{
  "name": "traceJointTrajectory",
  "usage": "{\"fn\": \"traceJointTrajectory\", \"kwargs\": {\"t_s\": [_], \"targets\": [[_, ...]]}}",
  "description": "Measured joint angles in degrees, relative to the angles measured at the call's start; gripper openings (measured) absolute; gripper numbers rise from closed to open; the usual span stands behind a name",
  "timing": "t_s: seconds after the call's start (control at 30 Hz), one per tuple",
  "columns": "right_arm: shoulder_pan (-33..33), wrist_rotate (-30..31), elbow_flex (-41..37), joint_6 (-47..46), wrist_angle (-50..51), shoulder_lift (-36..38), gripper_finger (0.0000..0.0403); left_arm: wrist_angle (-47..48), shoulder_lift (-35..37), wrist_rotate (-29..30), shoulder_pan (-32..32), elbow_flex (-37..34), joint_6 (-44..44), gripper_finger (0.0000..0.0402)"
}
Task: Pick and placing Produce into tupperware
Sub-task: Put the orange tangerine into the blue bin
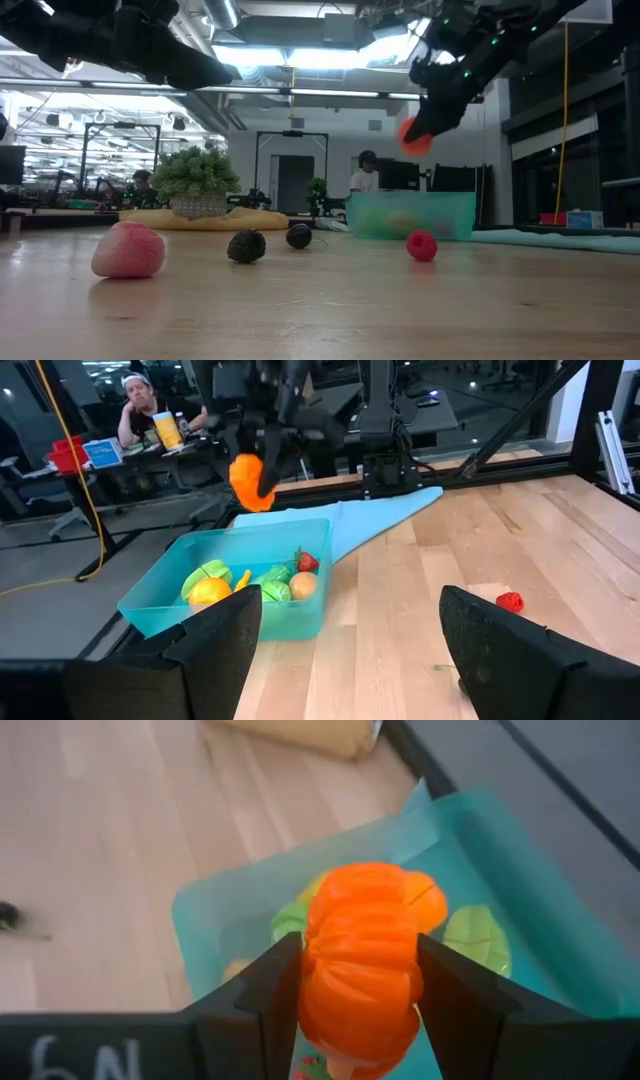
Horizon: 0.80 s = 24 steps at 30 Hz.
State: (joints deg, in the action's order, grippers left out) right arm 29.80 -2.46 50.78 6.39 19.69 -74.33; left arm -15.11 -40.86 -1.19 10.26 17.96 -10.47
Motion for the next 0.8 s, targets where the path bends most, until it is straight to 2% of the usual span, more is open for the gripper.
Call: {"fn": "traceJointTrajectory", "kwargs": {"t_s": [0.4, 0.6, 0.8], "targets": [[2.8, -0.1, 0.0, 1.6, -1.5, -10.9, 0.0174, 0.0, 0.0, 0.0, 0.0, 0.0, 0.9, 0.0298], [4.4, -0.5, 0.0, 2.8, -2.4, -13.9, 0.0174, 0.0, 0.0, 0.0, 0.0, 0.0, 0.9, 0.0298], [6.0, -3.4, 0.1, 2.9, -3.9, -16.5, 0.0174, 0.0, 0.0, 0.0, 0.0, 0.0, 0.9, 0.0298]]}}
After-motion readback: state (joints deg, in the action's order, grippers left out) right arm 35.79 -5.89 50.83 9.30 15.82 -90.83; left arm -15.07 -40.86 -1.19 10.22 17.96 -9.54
